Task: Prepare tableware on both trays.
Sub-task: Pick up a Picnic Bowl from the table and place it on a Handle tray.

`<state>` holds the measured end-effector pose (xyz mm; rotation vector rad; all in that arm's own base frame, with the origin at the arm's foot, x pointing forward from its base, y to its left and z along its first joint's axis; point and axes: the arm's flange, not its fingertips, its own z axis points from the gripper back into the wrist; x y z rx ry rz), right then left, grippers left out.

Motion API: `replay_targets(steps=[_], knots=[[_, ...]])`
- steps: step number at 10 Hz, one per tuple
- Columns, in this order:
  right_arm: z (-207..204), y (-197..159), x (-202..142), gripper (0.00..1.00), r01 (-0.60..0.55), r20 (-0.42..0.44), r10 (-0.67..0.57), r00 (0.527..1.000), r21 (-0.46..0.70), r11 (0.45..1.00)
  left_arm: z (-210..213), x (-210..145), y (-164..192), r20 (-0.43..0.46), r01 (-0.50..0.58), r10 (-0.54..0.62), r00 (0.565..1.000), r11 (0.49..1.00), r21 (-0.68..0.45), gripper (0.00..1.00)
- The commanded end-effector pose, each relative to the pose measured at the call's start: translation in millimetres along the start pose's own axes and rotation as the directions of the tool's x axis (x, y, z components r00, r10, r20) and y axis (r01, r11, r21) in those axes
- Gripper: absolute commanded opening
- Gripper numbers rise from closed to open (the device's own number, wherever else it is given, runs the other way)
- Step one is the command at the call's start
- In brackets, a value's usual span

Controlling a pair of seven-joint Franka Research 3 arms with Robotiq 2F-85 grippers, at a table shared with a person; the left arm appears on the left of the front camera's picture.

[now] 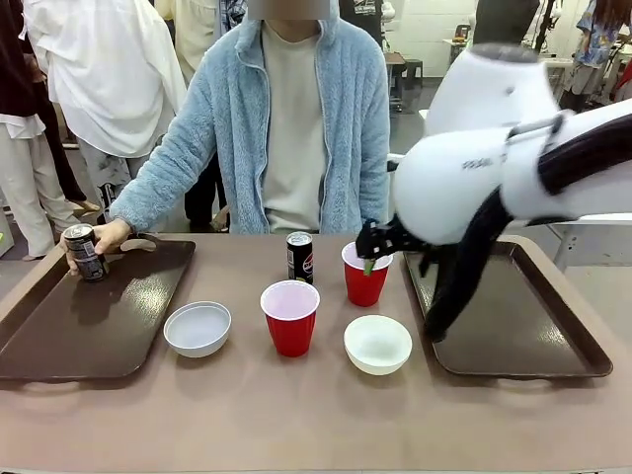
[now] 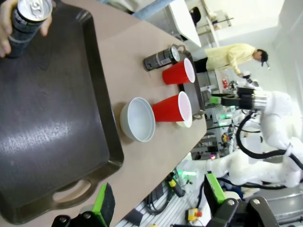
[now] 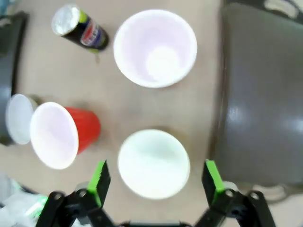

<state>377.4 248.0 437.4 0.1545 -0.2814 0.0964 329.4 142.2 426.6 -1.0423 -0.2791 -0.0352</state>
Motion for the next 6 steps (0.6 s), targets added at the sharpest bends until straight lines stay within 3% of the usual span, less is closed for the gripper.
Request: replay_targets(steps=[1, 4, 6], knots=[[-35.3, 11.7, 19.7, 1.00, -0.019, -0.065, 0.022, 0.998, 0.049, 0.999, 1.5, 0.7, -0.6, 0.012, 0.001, -0.001, 1.000, 1.000, -0.011, 1.00], [-44.9, 9.0, 8.2, 1.00, -0.006, -0.217, -0.003, 0.976, -0.039, 0.999, 1.5, 0.7, -0.6, 0.012, 0.001, -0.001, 1.000, 1.000, -0.011, 1.00], [-40.0, 1.2, -11.7, 1.00, 0.000, -0.273, -0.030, 0.961, -0.110, 0.994, 1.5, 0.7, -0.6, 0.012, 0.001, -0.001, 1.000, 1.000, -0.011, 1.00]])
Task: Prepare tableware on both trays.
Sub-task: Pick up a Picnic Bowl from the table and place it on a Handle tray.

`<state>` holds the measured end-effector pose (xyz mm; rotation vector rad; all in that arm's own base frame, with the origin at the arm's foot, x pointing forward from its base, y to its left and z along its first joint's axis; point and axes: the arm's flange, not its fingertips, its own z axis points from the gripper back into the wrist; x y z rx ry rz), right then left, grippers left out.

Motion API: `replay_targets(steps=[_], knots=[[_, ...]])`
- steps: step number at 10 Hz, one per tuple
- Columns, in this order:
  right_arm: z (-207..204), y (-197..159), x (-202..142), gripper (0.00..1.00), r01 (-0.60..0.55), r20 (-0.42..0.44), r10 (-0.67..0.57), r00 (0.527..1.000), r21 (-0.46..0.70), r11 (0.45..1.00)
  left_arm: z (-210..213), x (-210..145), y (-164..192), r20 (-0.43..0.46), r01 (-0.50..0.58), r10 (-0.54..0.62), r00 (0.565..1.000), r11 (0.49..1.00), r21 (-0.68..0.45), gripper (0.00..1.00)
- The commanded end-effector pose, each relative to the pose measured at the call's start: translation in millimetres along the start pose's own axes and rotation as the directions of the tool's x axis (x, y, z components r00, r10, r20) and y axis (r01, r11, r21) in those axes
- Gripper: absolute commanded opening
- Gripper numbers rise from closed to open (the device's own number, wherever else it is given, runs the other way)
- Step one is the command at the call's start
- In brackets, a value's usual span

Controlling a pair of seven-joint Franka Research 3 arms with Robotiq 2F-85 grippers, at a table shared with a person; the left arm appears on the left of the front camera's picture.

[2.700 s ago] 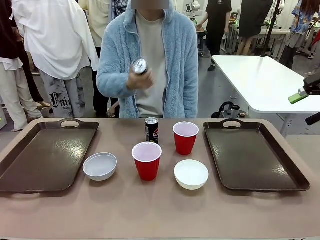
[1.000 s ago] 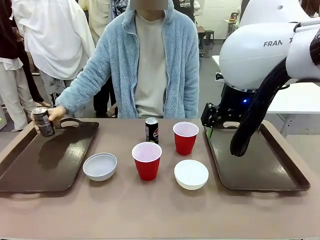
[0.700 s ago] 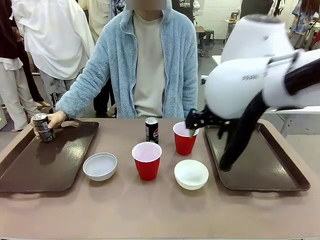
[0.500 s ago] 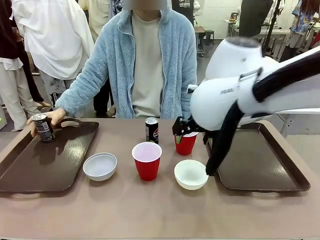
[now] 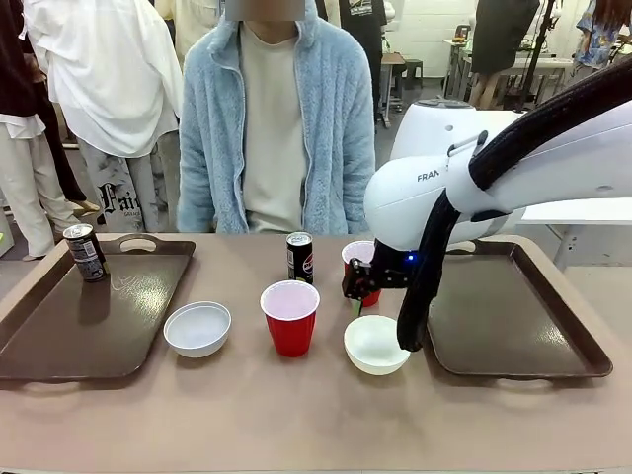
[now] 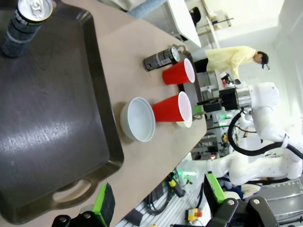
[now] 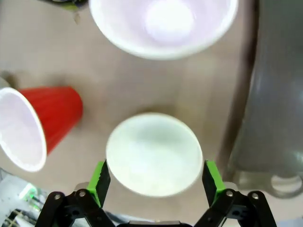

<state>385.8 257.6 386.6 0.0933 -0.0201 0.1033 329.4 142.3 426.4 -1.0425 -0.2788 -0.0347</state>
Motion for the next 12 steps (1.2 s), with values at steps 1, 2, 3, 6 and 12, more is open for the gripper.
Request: replay_targets(steps=[1, 2, 3, 6, 12], knots=[[8.7, -4.1, -10.5, 1.00, 0.007, -0.027, -0.009, 1.000, -0.071, 0.997, 1.5, 0.7, -0.8, 0.012, 0.002, -0.001, 1.000, 1.000, -0.011, 1.00], [0.5, -5.8, -6.3, 1.00, 0.001, -0.055, -0.006, 0.998, -0.080, 0.997, 1.5, 0.7, -0.8, 0.012, 0.002, -0.001, 1.000, 1.000, -0.011, 1.00], [-12.2, -6.4, 2.6, 1.00, 0.009, -0.076, -0.016, 0.997, -0.097, 0.995, 1.5, 0.7, -0.8, 0.012, 0.002, -0.001, 1.000, 1.000, -0.011, 1.00], [-32.1, -7.5, 18.3, 1.00, 0.000, -0.092, -0.010, 0.996, -0.103, 0.995, 1.5, 0.7, -0.8, 0.012, 0.002, -0.001, 1.000, 1.000, -0.011, 1.00], [-42.6, -14.9, 31.4, 0.00, -0.015, -0.101, 0.007, 0.995, -0.084, 0.996, 1.5, 0.7, -0.8, 0.012, 0.002, -0.001, 1.000, 1.000, -0.011, 1.00]])
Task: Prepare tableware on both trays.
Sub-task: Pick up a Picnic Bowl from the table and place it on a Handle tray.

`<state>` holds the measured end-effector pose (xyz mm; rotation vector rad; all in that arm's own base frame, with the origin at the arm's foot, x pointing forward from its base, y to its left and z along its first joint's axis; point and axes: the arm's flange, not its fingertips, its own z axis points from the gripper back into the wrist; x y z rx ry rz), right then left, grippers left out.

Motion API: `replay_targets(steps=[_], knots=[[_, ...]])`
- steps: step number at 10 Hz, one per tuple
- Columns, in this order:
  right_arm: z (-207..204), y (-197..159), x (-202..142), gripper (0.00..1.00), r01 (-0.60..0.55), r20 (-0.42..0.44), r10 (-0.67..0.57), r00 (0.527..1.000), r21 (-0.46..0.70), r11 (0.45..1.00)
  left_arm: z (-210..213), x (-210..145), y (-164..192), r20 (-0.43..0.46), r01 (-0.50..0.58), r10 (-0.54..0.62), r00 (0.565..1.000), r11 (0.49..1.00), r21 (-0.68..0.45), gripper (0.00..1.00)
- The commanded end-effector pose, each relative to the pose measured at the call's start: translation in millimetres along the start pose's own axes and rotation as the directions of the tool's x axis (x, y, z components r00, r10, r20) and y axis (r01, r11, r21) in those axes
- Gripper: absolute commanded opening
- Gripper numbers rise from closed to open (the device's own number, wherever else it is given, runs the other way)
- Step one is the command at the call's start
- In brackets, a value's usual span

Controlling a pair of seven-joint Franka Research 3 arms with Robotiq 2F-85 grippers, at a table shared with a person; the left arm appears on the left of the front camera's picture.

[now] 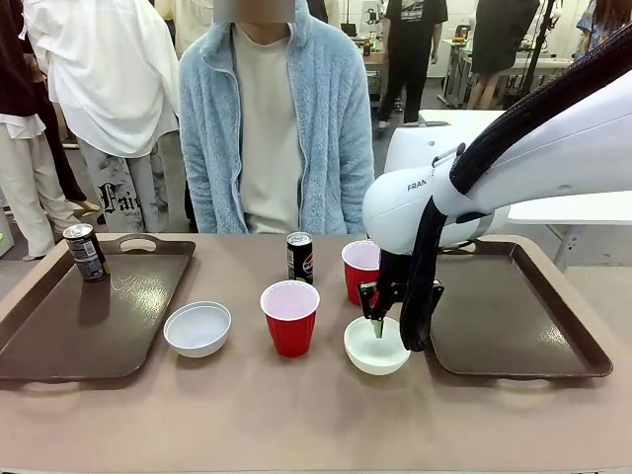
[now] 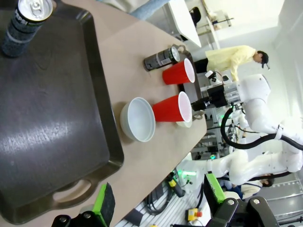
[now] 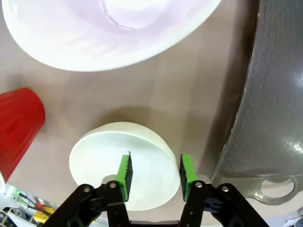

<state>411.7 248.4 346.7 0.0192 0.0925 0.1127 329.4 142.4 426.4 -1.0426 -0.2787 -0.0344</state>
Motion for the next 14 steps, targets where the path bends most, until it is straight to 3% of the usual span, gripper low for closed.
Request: replay_targets(steps=[1, 2, 4, 7, 9, 11, 14], knots=[[-3.2, -1.3, 9.5, 0.00, 0.000, 0.010, 0.000, 1.000, -0.013, 1.000, 1.4, 0.7, -0.9, 0.012, 0.002, -0.002, 1.000, 1.000, -0.011, 1.00], [-4.7, -2.8, 9.7, 0.04, 0.001, 0.006, -0.001, 1.000, -0.011, 1.000, 1.4, 0.7, -0.9, 0.012, 0.002, -0.002, 1.000, 1.000, -0.011, 1.00], [-1.6, -4.0, 7.9, 0.00, -0.007, 0.012, 0.007, 1.000, -0.012, 1.000, 1.4, 0.7, -0.9, 0.012, 0.002, -0.002, 1.000, 1.000, -0.011, 1.00], [20.6, -7.3, -21.6, 0.00, -0.054, 0.069, 0.060, 0.996, -0.075, 0.996, 1.4, 0.7, -0.9, 0.012, 0.002, -0.002, 1.000, 1.000, -0.011, 1.00], [63.7, -33.2, -79.6, 0.00, -0.052, 0.149, 0.072, 0.986, -0.137, 0.989, 1.4, 0.7, -0.9, 0.012, 0.002, -0.002, 1.000, 1.000, -0.011, 1.00], [100.3, -66.1, -121.5, 0.00, -0.014, 0.222, 0.040, 0.974, -0.117, 0.993, 1.4, 0.7, -0.9, 0.012, 0.002, -0.002, 1.000, 1.000, -0.011, 1.00], [98.9, -121.1, -126.0, 0.00, 0.010, 0.220, -0.005, 0.976, -0.020, 1.000, 1.4, 0.7, -0.9, 0.012, 0.002, -0.002, 1.000, 1.000, -0.011, 1.00]])
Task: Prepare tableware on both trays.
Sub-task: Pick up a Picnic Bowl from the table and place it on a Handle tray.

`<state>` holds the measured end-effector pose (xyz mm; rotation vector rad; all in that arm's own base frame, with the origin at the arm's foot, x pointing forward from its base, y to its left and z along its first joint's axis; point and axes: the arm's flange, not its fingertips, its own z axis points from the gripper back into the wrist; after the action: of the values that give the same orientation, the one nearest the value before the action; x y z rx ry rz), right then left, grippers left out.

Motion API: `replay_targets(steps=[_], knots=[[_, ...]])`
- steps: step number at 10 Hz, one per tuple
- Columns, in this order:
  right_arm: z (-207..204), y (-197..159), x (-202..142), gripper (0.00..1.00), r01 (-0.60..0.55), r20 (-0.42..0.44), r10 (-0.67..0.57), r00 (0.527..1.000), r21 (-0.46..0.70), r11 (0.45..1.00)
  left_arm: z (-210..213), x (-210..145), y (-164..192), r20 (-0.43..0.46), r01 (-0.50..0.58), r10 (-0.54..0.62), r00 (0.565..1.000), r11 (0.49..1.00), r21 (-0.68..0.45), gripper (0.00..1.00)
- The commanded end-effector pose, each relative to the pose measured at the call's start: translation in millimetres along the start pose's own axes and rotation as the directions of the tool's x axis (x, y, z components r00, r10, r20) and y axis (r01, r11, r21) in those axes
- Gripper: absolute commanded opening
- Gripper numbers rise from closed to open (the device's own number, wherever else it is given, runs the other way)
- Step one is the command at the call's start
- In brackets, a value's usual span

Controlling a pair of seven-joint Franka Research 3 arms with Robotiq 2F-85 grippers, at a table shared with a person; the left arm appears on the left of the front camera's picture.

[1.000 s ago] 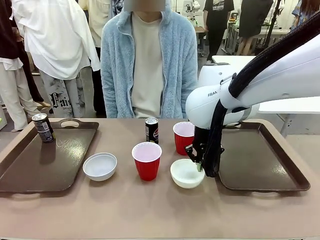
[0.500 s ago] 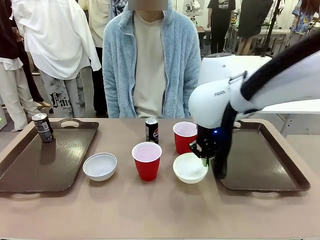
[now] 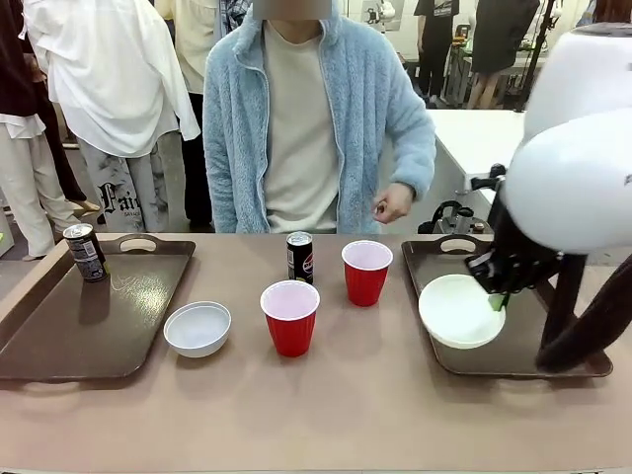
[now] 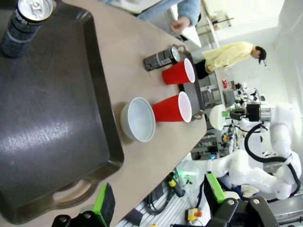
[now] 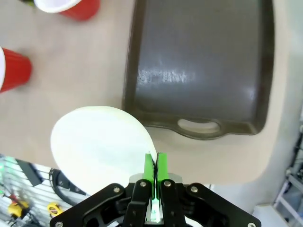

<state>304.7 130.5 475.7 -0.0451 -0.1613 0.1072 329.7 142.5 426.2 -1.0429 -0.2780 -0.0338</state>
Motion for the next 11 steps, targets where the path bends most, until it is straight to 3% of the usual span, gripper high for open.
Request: replay_targets(steps=[1, 3, 6, 8, 11], knots=[[-31.6, -39.0, 4.6, 0.00, 0.043, -0.048, -0.038, 0.998, 0.095, 0.995, 1.5, 0.5, -1.1, 0.012, 0.003, -0.003, 1.000, 1.000, -0.011, 1.00], [-47.3, -75.0, 21.3, 0.00, 0.092, -0.075, -0.080, 0.994, 0.169, 0.981, 1.5, 0.5, -1.1, 0.012, 0.003, -0.003, 1.000, 1.000, -0.011, 1.00], [-59.9, -97.1, 65.6, 0.00, 0.182, -0.138, -0.155, 0.978, 0.213, 0.960, 1.5, 0.5, -1.1, 0.012, 0.003, -0.003, 1.000, 1.000, -0.011, 1.00], [-68.2, -91.8, 93.2, 0.00, 0.240, -0.167, -0.203, 0.965, 0.245, 0.939, 1.5, 0.5, -1.1, 0.012, 0.003, -0.003, 1.000, 1.000, -0.011, 1.00], [-83.1, -78.4, 117.0, 0.00, 0.332, -0.211, -0.294, 0.932, 0.177, 0.926, 1.5, 0.5, -1.1, 0.012, 0.003, -0.003, 1.000, 1.000, -0.011, 1.00]])
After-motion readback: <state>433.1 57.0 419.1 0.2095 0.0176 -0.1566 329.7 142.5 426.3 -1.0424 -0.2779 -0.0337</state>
